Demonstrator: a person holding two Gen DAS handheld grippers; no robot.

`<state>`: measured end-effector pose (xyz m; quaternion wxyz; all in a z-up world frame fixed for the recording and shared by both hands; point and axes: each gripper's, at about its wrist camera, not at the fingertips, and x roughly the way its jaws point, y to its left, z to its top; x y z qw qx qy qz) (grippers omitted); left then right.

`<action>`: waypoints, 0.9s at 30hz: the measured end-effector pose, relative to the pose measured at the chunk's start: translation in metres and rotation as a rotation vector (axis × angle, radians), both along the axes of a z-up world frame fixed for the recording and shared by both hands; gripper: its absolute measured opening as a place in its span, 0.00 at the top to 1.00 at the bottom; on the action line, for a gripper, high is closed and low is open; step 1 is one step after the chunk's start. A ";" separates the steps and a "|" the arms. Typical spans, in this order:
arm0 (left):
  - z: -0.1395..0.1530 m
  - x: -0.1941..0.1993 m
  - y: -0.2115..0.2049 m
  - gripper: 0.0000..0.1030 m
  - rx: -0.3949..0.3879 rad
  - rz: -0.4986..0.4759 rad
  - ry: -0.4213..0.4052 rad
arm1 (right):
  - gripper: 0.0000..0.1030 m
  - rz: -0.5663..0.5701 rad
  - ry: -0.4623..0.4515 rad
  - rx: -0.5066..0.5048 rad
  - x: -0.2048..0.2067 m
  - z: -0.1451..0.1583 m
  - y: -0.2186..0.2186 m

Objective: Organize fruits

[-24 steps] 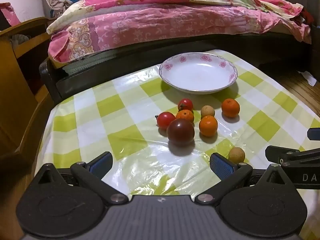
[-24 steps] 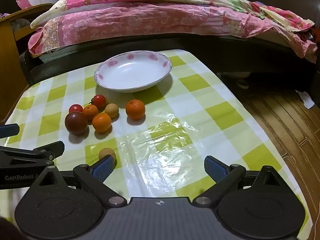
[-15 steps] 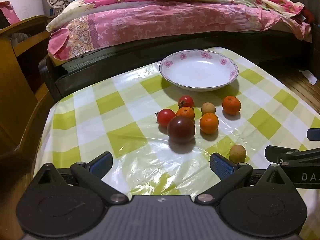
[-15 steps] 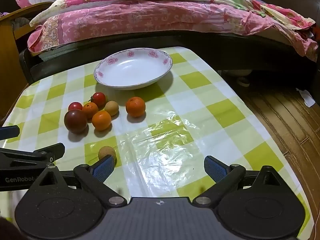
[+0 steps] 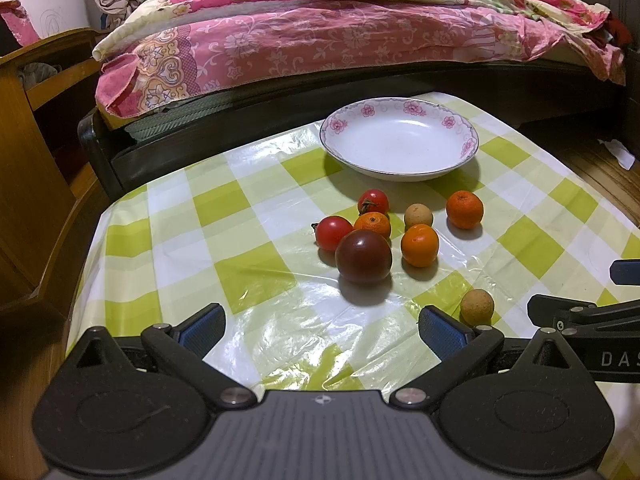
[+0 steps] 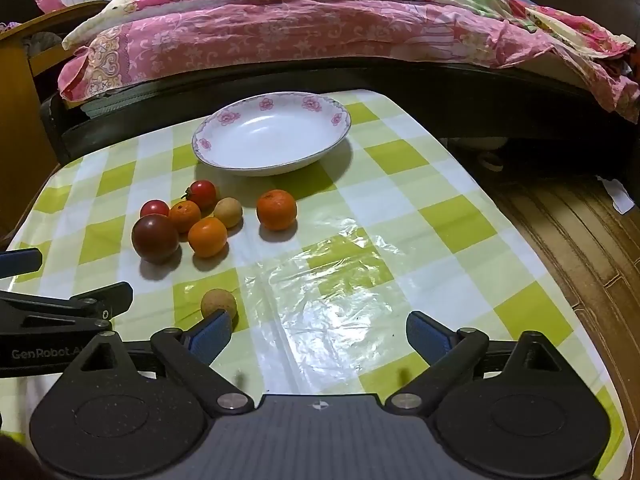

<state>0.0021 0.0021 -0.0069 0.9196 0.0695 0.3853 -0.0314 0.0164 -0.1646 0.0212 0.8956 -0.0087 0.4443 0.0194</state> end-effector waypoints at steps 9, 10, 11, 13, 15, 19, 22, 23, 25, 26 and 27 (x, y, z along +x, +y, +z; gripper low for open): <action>0.000 0.000 0.000 0.00 0.000 0.000 0.001 | 0.14 -0.002 0.002 0.002 0.000 -0.001 0.002; 0.000 0.000 0.000 0.00 0.000 0.001 0.001 | 0.14 -0.002 0.002 0.002 -0.001 -0.001 0.003; 0.000 0.000 0.000 0.00 -0.001 0.001 0.001 | 0.14 -0.002 0.003 0.002 -0.001 -0.001 0.003; 0.000 0.000 0.000 0.00 0.000 0.001 0.001 | 0.14 -0.002 0.004 0.003 0.000 -0.002 0.003; 0.000 0.000 0.000 0.00 0.000 0.001 0.002 | 0.14 -0.002 0.004 0.003 -0.001 -0.002 0.003; 0.000 0.000 0.000 0.00 0.000 0.001 0.001 | 0.14 -0.002 0.007 0.006 0.000 -0.002 0.004; 0.000 0.001 0.000 0.00 0.003 0.000 0.001 | 0.15 -0.002 0.009 0.010 0.000 -0.002 0.004; 0.000 0.001 0.000 0.00 0.005 0.000 0.001 | 0.15 -0.001 0.010 0.011 0.001 -0.002 0.003; 0.001 0.001 0.000 0.00 0.008 -0.003 0.002 | 0.15 -0.002 0.011 0.011 0.001 -0.002 0.004; 0.001 0.001 0.000 0.00 0.008 -0.003 0.001 | 0.15 -0.002 0.011 0.011 0.000 -0.002 0.004; 0.001 0.001 0.000 0.00 0.008 -0.003 0.001 | 0.15 -0.002 0.011 0.012 0.000 -0.002 0.004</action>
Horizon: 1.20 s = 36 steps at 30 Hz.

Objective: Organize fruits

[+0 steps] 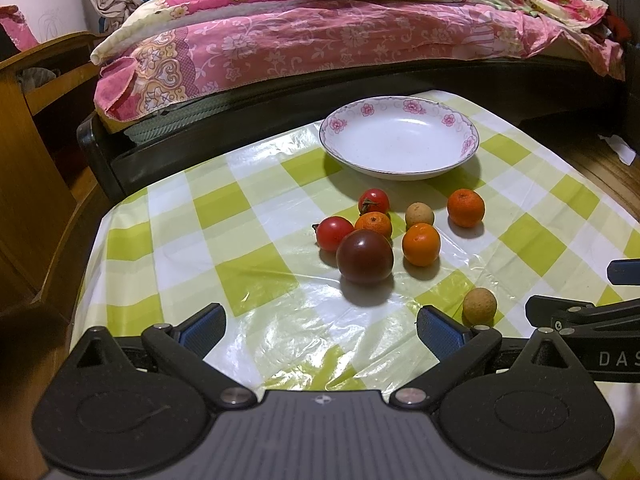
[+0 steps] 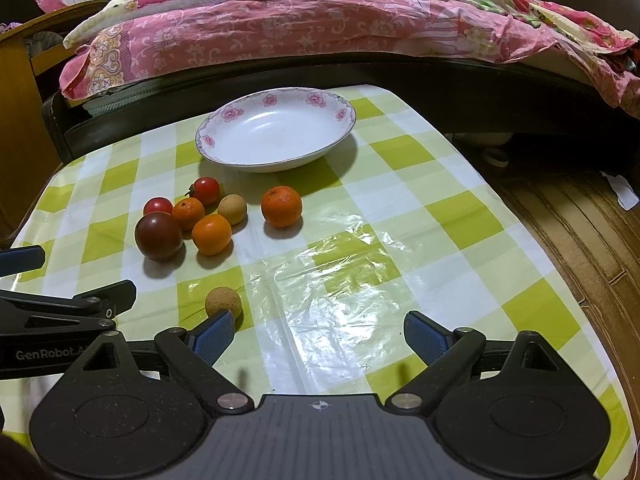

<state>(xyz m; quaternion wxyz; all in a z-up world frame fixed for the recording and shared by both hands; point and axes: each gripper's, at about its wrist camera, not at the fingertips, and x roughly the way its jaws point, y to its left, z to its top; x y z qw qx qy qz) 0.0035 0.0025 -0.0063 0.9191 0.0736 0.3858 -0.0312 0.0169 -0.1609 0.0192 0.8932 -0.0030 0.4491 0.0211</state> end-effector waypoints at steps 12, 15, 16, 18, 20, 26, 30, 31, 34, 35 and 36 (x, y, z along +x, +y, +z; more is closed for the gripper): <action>0.001 0.001 0.000 0.00 0.001 0.001 0.001 | 0.17 0.007 0.010 0.007 0.000 -0.001 0.003; 0.001 0.001 0.000 0.00 0.000 0.001 0.001 | 0.18 0.010 0.013 0.009 0.000 -0.001 0.003; 0.001 0.000 0.000 0.00 0.000 0.001 0.001 | 0.18 0.011 0.014 0.009 0.000 -0.001 0.004; 0.000 0.001 0.000 0.00 0.000 0.001 0.002 | 0.18 0.013 0.015 0.011 0.001 -0.002 0.004; -0.001 0.001 0.001 0.00 0.000 0.001 0.005 | 0.19 0.019 0.018 0.013 0.002 -0.002 0.005; -0.005 0.008 0.006 0.00 -0.002 0.012 0.019 | 0.24 0.052 0.035 0.032 0.010 -0.006 0.009; -0.007 0.011 0.008 0.00 0.003 0.019 0.018 | 0.28 0.083 0.042 0.053 0.016 -0.008 0.012; -0.007 0.012 0.009 0.00 0.007 0.018 0.016 | 0.30 0.095 0.045 0.057 0.017 -0.009 0.013; -0.008 0.013 0.010 0.00 0.020 0.016 0.009 | 0.33 0.128 0.053 0.075 0.022 -0.010 0.016; -0.008 0.013 0.011 0.00 0.025 0.015 0.007 | 0.34 0.140 0.055 0.081 0.023 -0.011 0.016; -0.009 0.014 0.011 0.00 0.030 0.015 0.007 | 0.36 0.153 0.058 0.087 0.024 -0.012 0.018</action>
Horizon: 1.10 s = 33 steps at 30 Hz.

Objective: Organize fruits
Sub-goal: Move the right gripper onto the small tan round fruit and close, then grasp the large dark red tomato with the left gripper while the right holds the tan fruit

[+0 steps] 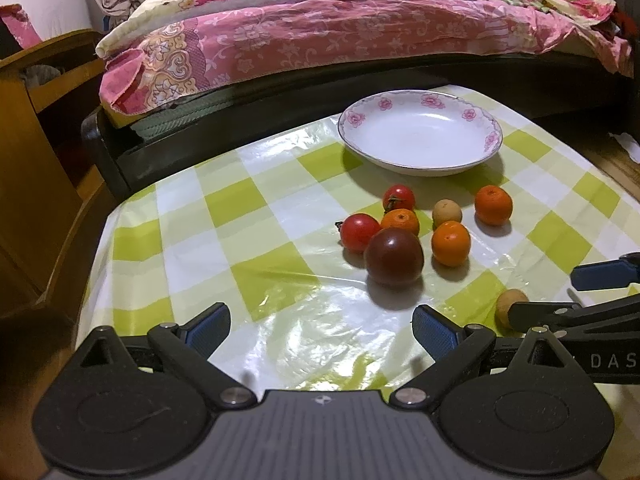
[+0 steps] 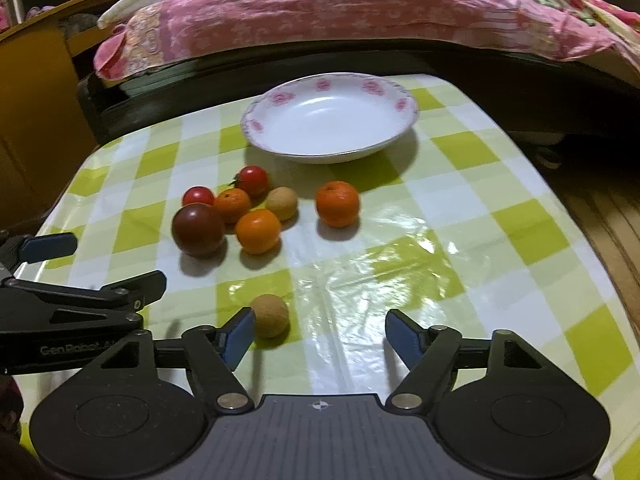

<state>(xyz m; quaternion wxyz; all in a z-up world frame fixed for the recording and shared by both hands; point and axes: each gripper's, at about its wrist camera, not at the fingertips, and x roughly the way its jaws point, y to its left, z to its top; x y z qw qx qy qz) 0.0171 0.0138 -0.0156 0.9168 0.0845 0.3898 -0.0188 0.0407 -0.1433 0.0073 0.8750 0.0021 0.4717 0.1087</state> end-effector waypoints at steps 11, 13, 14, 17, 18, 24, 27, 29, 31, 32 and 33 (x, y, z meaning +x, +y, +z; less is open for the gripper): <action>-0.005 0.006 -0.002 0.00 0.007 -0.036 -0.003 | 0.66 0.098 0.016 -0.006 0.011 -0.007 0.014; -0.007 0.007 -0.005 0.00 0.020 -0.052 -0.006 | 0.78 0.103 0.014 -0.016 0.011 -0.007 0.014; -0.007 0.008 -0.007 0.00 0.028 -0.061 -0.010 | 0.79 0.108 0.011 -0.024 0.010 -0.007 0.014; -0.007 0.010 -0.014 0.00 0.051 -0.094 -0.032 | 0.79 0.104 0.016 -0.013 0.011 -0.006 0.010; -0.007 0.011 -0.016 0.00 0.055 -0.106 -0.041 | 0.80 0.100 0.018 -0.007 0.011 -0.005 0.008; -0.007 0.026 -0.024 0.05 0.065 -0.151 -0.069 | 0.80 0.052 0.025 0.041 0.018 0.000 -0.005; -0.011 0.034 -0.026 0.18 0.045 -0.161 -0.056 | 0.80 0.030 0.040 0.058 0.021 -0.002 -0.011; -0.014 0.039 -0.027 0.27 0.020 -0.172 -0.037 | 0.80 0.020 0.053 0.067 0.022 -0.004 -0.013; -0.017 0.043 -0.028 0.35 -0.008 -0.179 -0.017 | 0.80 0.013 0.061 0.081 0.022 -0.005 -0.017; -0.019 0.045 -0.029 0.38 -0.015 -0.181 -0.009 | 0.80 0.012 0.063 0.087 0.022 -0.005 -0.018; -0.021 0.046 -0.030 0.40 -0.020 -0.182 0.000 | 0.80 0.011 0.064 0.092 0.022 -0.005 -0.018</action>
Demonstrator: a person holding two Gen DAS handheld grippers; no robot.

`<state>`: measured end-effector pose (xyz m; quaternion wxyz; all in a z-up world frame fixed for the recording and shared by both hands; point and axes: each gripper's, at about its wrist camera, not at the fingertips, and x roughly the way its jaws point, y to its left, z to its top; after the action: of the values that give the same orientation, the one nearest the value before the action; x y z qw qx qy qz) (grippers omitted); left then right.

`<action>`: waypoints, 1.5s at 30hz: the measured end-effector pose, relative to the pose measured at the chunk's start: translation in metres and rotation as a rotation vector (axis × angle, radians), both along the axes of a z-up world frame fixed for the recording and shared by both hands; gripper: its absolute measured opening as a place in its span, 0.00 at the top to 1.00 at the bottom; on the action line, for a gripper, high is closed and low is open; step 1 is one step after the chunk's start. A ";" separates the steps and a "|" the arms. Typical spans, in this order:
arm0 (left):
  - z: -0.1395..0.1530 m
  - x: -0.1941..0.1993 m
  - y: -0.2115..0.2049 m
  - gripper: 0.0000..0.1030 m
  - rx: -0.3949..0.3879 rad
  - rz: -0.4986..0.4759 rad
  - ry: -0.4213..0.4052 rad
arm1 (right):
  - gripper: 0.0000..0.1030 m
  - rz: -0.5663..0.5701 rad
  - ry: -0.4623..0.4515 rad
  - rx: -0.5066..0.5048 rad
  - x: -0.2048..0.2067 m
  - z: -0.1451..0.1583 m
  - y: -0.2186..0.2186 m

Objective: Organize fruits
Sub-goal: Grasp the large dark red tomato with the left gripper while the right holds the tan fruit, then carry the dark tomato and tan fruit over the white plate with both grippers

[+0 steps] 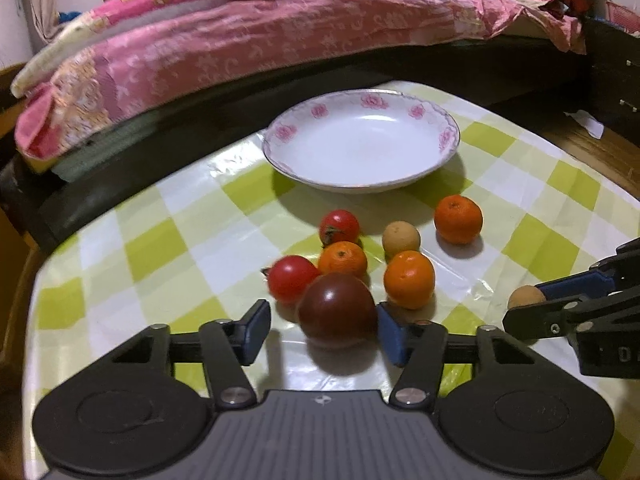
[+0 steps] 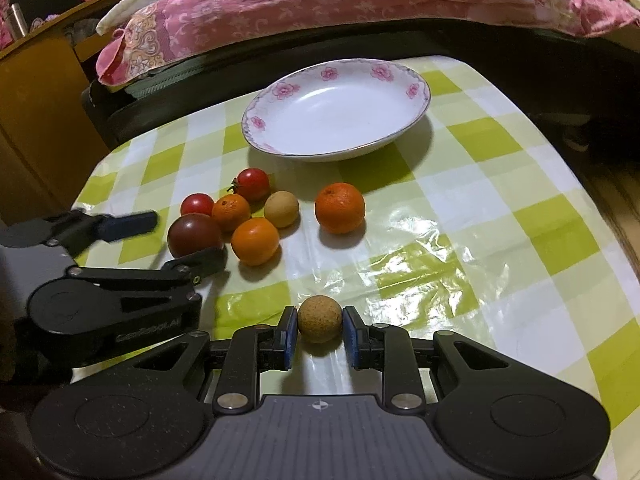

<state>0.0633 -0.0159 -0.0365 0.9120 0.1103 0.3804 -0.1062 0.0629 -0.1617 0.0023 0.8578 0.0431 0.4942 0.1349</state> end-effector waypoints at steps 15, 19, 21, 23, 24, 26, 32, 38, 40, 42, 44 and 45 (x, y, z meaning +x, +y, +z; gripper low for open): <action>0.005 0.000 0.007 0.55 -0.082 -0.014 0.069 | 0.80 -0.002 0.000 0.032 0.000 -0.001 -0.008; 0.008 -0.007 0.008 0.55 -0.066 -0.024 0.098 | 0.80 -0.010 -0.002 0.024 -0.001 0.000 -0.010; 0.009 -0.011 0.007 0.55 -0.072 -0.026 0.120 | 0.80 -0.007 -0.008 0.014 -0.003 -0.001 -0.011; 0.009 -0.015 0.004 0.55 -0.057 -0.035 0.123 | 0.80 0.009 -0.016 0.000 -0.007 -0.001 -0.010; 0.008 -0.017 0.002 0.55 -0.046 -0.038 0.117 | 0.80 0.021 -0.024 -0.010 -0.008 -0.001 -0.009; 0.007 -0.021 0.001 0.55 -0.034 -0.040 0.103 | 0.80 0.031 -0.037 -0.020 -0.010 -0.001 -0.008; 0.004 -0.027 0.000 0.54 -0.018 -0.055 0.063 | 0.80 0.063 -0.056 -0.053 -0.012 -0.001 -0.005; 0.003 -0.027 0.001 0.54 -0.034 -0.050 0.057 | 0.80 0.064 -0.066 -0.084 -0.014 -0.001 0.000; 0.004 -0.027 0.001 0.55 -0.035 -0.047 0.060 | 0.80 0.065 -0.064 -0.100 -0.015 0.000 0.002; 0.005 -0.028 0.002 0.55 -0.038 -0.044 0.065 | 0.80 0.063 -0.060 -0.107 -0.016 0.001 0.002; 0.008 -0.028 0.003 0.55 -0.052 -0.041 0.071 | 0.80 0.050 -0.046 -0.092 -0.015 0.002 0.000; 0.010 -0.028 0.003 0.55 -0.059 -0.042 0.070 | 0.80 0.043 -0.041 -0.082 -0.015 0.002 -0.002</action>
<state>0.0350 -0.0133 -0.0262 0.8987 0.0873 0.4064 -0.1402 0.0481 -0.1635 0.0046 0.8656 -0.0056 0.4824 0.1339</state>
